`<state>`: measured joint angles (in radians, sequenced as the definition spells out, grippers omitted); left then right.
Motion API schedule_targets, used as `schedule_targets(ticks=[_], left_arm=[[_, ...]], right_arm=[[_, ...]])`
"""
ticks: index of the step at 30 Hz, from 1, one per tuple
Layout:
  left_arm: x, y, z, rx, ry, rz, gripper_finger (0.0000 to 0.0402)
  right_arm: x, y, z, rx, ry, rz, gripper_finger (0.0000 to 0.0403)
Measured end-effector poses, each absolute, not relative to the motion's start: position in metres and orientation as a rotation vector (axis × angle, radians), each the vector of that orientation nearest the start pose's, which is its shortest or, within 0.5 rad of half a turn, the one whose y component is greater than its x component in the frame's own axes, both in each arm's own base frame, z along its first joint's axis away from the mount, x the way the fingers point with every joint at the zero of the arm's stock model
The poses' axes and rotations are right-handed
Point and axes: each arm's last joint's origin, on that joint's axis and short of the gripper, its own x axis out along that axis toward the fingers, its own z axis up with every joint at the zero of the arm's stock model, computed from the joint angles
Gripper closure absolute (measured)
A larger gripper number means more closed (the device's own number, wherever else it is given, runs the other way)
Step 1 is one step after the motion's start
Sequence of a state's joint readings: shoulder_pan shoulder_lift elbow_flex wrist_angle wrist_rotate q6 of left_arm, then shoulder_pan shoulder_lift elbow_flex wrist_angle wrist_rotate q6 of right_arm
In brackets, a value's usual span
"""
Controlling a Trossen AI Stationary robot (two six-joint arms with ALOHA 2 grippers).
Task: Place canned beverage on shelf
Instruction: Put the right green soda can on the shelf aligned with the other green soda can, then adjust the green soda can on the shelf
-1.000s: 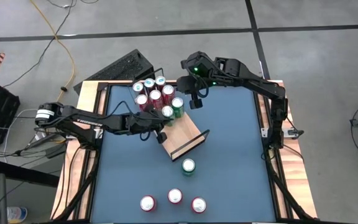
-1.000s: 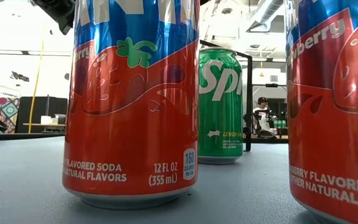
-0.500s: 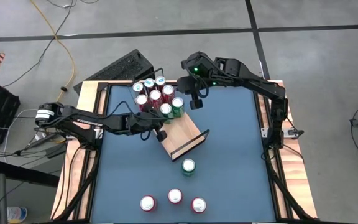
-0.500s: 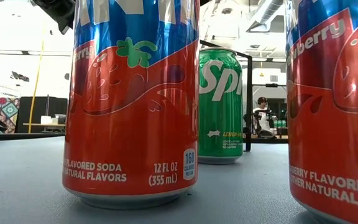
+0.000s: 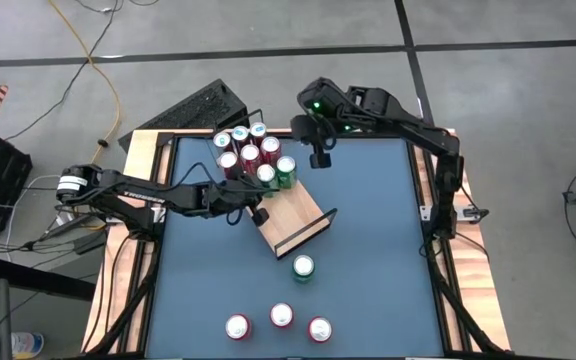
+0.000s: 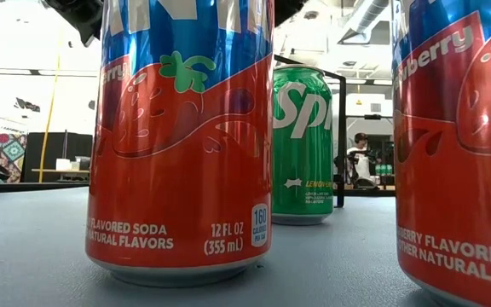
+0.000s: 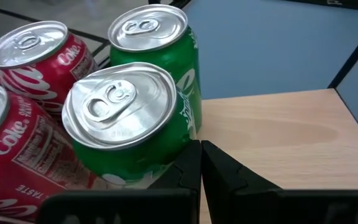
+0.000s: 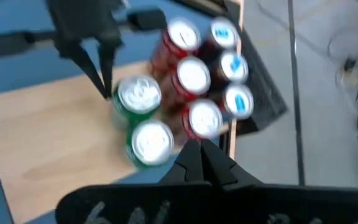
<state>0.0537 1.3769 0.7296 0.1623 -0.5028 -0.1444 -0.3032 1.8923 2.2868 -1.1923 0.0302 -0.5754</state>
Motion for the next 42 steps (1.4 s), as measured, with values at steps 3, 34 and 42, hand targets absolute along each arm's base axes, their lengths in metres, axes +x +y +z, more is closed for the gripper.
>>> schedule_targets(ticks=[3, 34, 42], left_arm=[[0.282, 0.03, 0.219, -0.021, 0.436, 0.603, 0.0401], [0.207, 0.009, 0.313, -0.108, 0.132, 0.476, 0.0401], [0.207, 0.009, 0.307, -0.126, 0.183, 0.474, 0.0401]], right_arm=[[0.353, -0.119, 0.432, -0.392, 0.887, -0.1, 0.0403], [0.377, -0.11, 0.311, -0.262, 1.121, 0.135, 0.0403], [0.383, -0.113, 0.309, -0.287, 1.056, 0.115, 0.0403]])
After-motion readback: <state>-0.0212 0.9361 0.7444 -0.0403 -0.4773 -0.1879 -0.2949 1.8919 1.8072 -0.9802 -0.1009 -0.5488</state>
